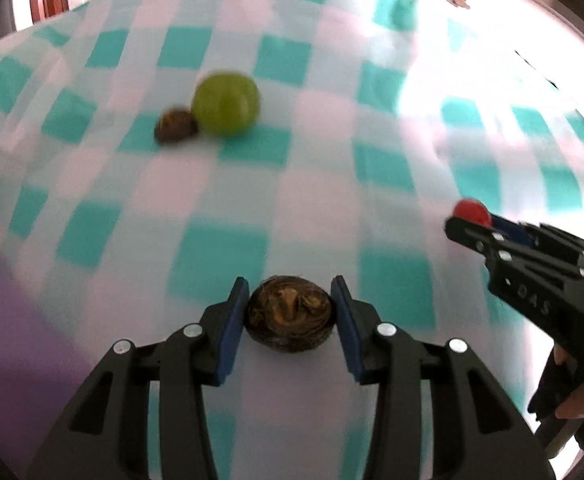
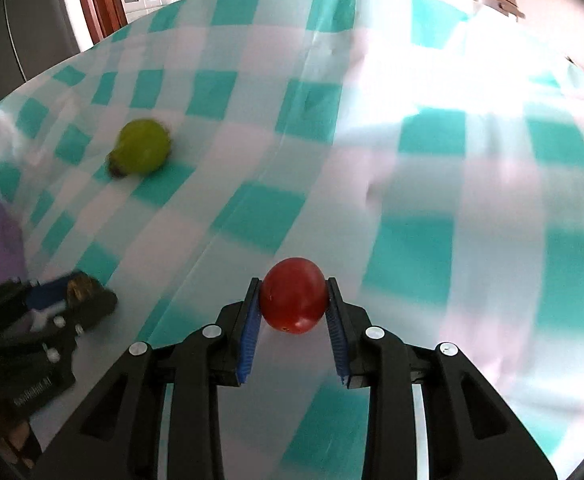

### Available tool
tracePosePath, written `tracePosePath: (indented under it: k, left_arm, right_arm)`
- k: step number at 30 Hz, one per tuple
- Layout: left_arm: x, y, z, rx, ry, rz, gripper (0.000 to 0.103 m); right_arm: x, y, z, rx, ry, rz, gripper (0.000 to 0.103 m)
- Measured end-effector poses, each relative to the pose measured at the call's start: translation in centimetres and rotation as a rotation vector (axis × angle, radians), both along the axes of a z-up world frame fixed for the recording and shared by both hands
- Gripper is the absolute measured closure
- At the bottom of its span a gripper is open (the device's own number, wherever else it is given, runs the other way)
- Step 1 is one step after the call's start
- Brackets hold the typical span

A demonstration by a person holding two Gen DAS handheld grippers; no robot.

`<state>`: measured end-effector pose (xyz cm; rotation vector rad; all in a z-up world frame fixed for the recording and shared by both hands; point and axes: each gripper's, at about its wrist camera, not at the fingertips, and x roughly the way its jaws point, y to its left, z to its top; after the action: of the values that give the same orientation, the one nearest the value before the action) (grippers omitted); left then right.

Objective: Organize fruits
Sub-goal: 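Carry the cherry tomato and chestnut over the white box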

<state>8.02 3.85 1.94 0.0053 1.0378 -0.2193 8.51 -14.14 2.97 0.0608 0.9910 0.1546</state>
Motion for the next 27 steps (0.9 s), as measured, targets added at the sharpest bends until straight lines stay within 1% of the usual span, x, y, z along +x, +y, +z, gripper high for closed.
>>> tracePosePath:
  k: [1,3,4,6,7,10,12,16,19,24,27]
  left_arm:
    - [-1.0,0.2,0.0,0.001,0.010,-0.016,0.060]
    - [-4.4,-0.4,0.1,0.006,0.032,-0.074,0.060]
    - [-5.4,-0.8,0.2,0.007,0.039,-0.096,0.060]
    - [-8.3,-1.2,0.5,0.005,0.050,-0.160,0.060]
    - [-9.6,-0.9,1.0,0.007,0.049,-0.192,0.060]
    - [-11.8,-0.1,2.7,0.002,0.032,-0.261,0.060]
    - [-13.3,1.2,4.4,0.001,0.000,-0.291,0.060]
    - [-14.5,3.6,7.8,-0.023,-0.068,-0.291,0.060]
    - [-15.7,5.5,10.4,-0.042,-0.140,-0.289,0.060]
    - [-17.7,8.8,14.2,-0.068,-0.241,-0.278,0.060]
    - [-19.0,11.6,16.1,-0.075,-0.298,-0.238,0.060]
  right_arm:
    - [-1.1,0.3,0.0,0.005,0.014,-0.003,0.072]
    - [-3.5,1.0,0.0,0.006,0.045,0.001,0.072]
    - [-4.9,1.6,-0.1,0.003,0.064,0.008,0.072]
    - [-6.9,2.3,-0.1,0.000,0.090,0.012,0.072]
    - [-7.7,2.5,-0.1,0.002,0.100,0.009,0.072]
    - [-10.8,3.4,0.7,0.026,0.124,-0.017,0.072]
    - [-11.9,4.1,1.2,0.035,0.124,-0.028,0.072]
    - [-14.0,5.7,3.4,0.064,0.098,-0.057,0.072]
    - [-14.9,7.3,6.0,0.063,0.042,-0.055,0.072]
    - [-15.6,10.8,10.6,0.058,-0.060,-0.011,0.072]
    - [-15.7,13.7,12.8,0.054,-0.106,0.046,0.072]
